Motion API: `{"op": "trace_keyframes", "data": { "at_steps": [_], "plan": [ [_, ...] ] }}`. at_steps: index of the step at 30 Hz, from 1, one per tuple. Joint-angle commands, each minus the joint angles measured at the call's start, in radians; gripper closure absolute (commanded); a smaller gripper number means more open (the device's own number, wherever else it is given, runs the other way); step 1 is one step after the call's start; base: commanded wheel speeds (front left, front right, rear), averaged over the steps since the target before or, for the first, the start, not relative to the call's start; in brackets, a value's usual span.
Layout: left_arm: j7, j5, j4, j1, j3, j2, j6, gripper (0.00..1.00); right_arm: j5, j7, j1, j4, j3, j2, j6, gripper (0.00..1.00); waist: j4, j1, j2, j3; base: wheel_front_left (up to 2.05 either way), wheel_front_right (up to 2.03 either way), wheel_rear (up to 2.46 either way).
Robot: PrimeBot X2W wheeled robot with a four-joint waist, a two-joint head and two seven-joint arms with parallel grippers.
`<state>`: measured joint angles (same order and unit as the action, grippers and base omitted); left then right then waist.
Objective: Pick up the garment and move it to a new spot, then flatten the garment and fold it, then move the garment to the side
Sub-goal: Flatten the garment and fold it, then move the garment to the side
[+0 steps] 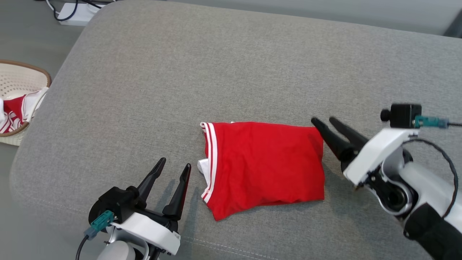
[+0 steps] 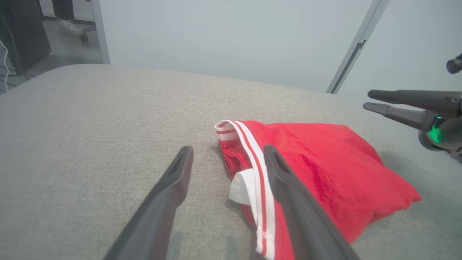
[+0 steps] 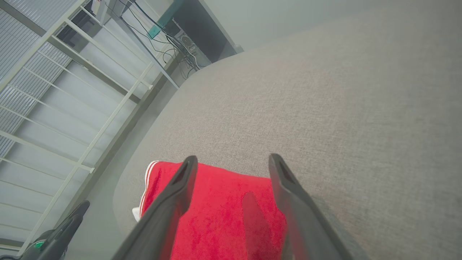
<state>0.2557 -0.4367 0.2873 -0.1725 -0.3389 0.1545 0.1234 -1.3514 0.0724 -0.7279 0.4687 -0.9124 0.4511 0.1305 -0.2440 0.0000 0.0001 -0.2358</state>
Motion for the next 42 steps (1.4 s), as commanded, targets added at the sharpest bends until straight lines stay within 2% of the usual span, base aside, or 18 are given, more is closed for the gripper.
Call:
{"op": "trace_keyframes", "data": {
  "at_steps": [1,8,25,26,27,34,42],
  "plan": [
    [0.006,0.010,-0.031,-0.026,0.041,0.025,0.007,0.00,-0.016,0.017,0.047,-0.029,-0.001,0.008,0.000,0.00,0.013,0.0000,-0.0001,0.004,0.00,0.00,0.00],
    [0.006,0.024,-0.045,-0.024,0.043,0.033,0.007,0.00,-0.039,0.032,0.127,-0.036,-0.010,0.021,0.000,0.00,0.025,0.0000,-0.0001,0.004,0.00,0.00,0.00],
    [0.006,0.021,-0.053,-0.022,0.019,0.039,0.007,0.00,-0.076,0.005,0.175,0.046,-0.055,-0.046,0.000,0.00,-0.036,0.0000,-0.0001,0.008,0.00,0.00,0.00],
    [0.006,0.021,-0.053,-0.022,0.019,0.038,0.007,0.00,-0.077,0.002,0.174,0.050,-0.059,-0.051,0.000,0.22,-0.037,0.0000,-0.0001,0.008,0.00,0.00,0.00],
    [0.006,0.021,-0.053,-0.022,0.017,0.037,0.007,0.00,-0.077,-0.002,0.172,0.054,-0.066,-0.059,0.000,1.00,-0.039,0.0000,-0.0001,0.009,0.00,0.00,0.00],
    [0.006,0.022,-0.055,-0.020,0.019,0.040,0.007,0.00,-0.084,0.023,0.162,0.024,-0.064,-0.056,0.000,1.00,-0.030,0.0000,-0.0001,0.017,0.00,0.00,0.00],
    [0.006,0.021,-0.056,-0.010,0.019,0.045,0.007,0.00,-0.086,0.056,0.164,0.007,-0.058,-0.016,0.000,1.00,0.040,0.0000,-0.0001,0.040,0.00,0.00,0.00]
  ]
}}
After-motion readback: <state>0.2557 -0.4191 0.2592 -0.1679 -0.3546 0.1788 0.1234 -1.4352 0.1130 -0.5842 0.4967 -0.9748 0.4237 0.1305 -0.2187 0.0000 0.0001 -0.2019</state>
